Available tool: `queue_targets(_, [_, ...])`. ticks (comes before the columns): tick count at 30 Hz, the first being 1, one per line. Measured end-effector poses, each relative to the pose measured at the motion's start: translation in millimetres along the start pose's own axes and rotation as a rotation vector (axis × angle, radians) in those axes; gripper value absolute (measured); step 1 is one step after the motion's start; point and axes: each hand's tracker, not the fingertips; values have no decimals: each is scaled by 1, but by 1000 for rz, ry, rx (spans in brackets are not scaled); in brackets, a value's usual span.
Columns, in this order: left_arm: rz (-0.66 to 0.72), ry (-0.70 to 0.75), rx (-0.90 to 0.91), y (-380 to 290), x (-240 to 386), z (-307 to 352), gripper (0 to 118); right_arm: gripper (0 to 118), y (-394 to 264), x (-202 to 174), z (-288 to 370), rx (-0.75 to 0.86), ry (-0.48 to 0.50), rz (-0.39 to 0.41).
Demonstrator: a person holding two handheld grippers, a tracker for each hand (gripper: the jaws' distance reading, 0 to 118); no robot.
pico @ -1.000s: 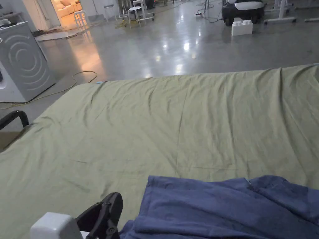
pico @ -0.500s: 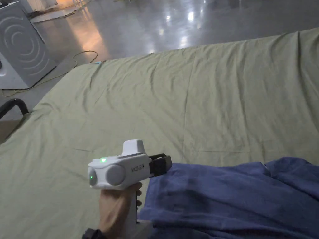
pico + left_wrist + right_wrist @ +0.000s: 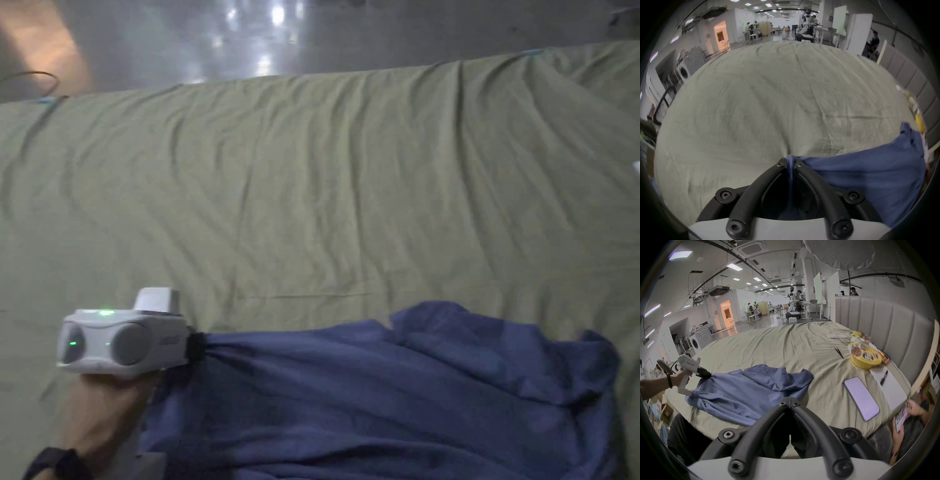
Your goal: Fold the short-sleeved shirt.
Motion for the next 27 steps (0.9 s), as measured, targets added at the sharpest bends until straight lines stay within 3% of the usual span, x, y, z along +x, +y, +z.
queue_targets(2, [-55, 35, -21, 1, 9, -8, 5, 7, 23, 4, -20, -5, 3, 86])
queue_targets(3, [-76, 47, -28, 3, 12, -8, 5, 21, 36, 7, -33, -13, -12, 100])
queue_targets(4, [-96, 53, -44, 6, 14, -8, 5, 47, 53, 12, -49, -23, -18, 94])
queue_targets(5, [-108, 48, -53, 6, 18, -3, 5, 64, 63, 19, -67, -66, -12, 88])
queue_targets(7, [-103, 35, -64, 10, 16, -2, 5, 80, 73, 34, -110, -145, 16, -24])
queue_targets(10, [-37, -4, -91, 10, 15, -4, 5, 79, 70, 63, -179, -264, -8, -195])
queue_targets(12, [-39, -11, -101, 8, 29, -6, 5, 79, 66, 71, -215, -359, -51, -241])
queue_targets(14, [-43, -12, -105, 25, 3, -10, 5, 77, 56, 67, -236, -410, -96, -131])
queue_targets(16, [-44, -16, -105, 30, 3, -14, 5, 69, 43, 59, -248, -455, -117, -84])
queue_targets(18, [-37, -18, -93, 20, 3, -11, 5, 68, 46, 51, -241, -404, -137, -38])
queue_targets(19, [-36, -15, -84, 16, 9, -11, 5, 55, 49, 49, -237, -403, -137, -48])
queue_targets(21, [-50, 8, -51, 9, 21, 4, 5, 11, 54, 42, -228, -376, -140, -20])
queue_targets(22, [-76, 23, -31, 7, 30, 12, 4, 10, 57, 40, -225, -375, -194, 15])
queue_targets(24, [-66, 2, 39, 7, 44, 40, 4, 10, 64, 46, -215, -364, -139, -19])
queue_targets(27, [122, -154, 233, 5, 9, 118, 4, 10, 89, 51, -169, -210, -57, -107])
